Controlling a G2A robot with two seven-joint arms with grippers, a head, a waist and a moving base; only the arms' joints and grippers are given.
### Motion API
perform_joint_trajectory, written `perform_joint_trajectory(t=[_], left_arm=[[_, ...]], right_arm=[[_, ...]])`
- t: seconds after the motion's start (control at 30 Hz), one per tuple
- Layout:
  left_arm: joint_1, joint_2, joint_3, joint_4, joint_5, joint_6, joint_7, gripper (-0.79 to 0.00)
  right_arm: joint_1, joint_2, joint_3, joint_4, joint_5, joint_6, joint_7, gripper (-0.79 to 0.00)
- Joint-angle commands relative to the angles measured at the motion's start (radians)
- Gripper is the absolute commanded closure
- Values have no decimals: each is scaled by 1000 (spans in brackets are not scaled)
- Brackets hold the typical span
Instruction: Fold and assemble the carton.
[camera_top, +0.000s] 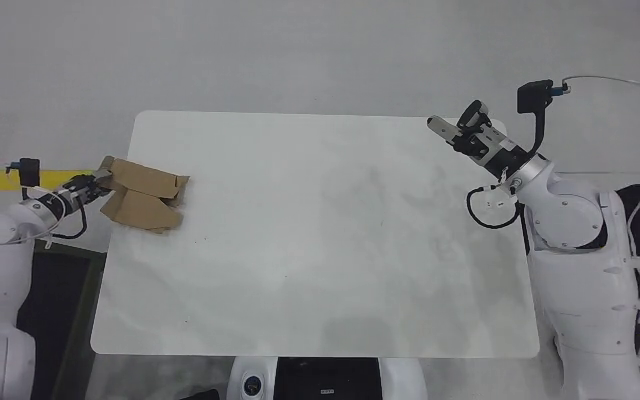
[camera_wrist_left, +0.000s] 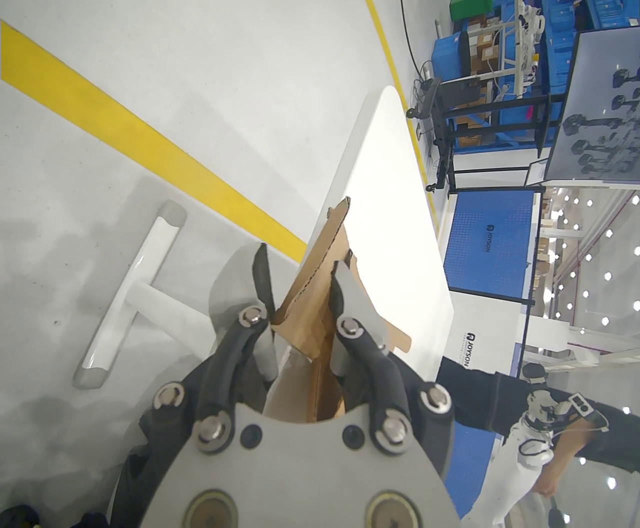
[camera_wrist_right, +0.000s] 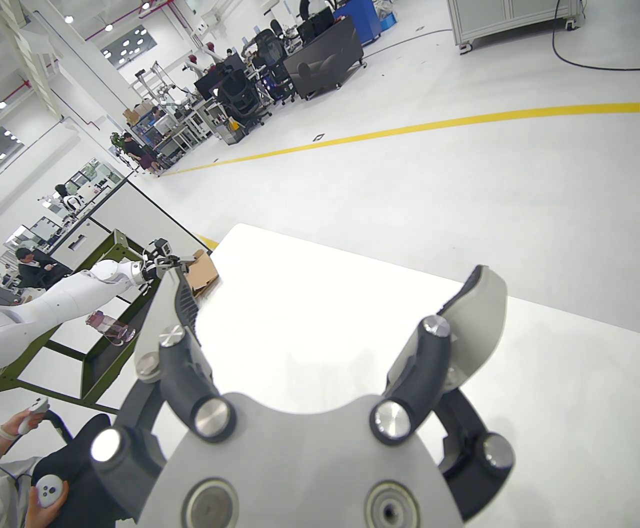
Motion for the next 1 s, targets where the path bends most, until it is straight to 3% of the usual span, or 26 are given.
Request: perform_joint_trajectory(t=[0.0, 0.43, 0.73, 0.97], left_arm=[[-2, -2, -2, 1, -7, -1, 2, 0], [-34, 5, -67, -70, -127, -134, -43, 0], [-43, -1, -79, -217, -189, -172, -70, 0], [-56, -33, -26, -352, -228, -162, -65, 0]], right_arm=[[0, 0, 0, 0, 0, 0, 0, -785], [0, 0, 0, 0, 0, 0, 0, -785], [0, 0, 0, 0, 0, 0, 0, -785], [0, 0, 0, 0, 0, 0, 0, -785]])
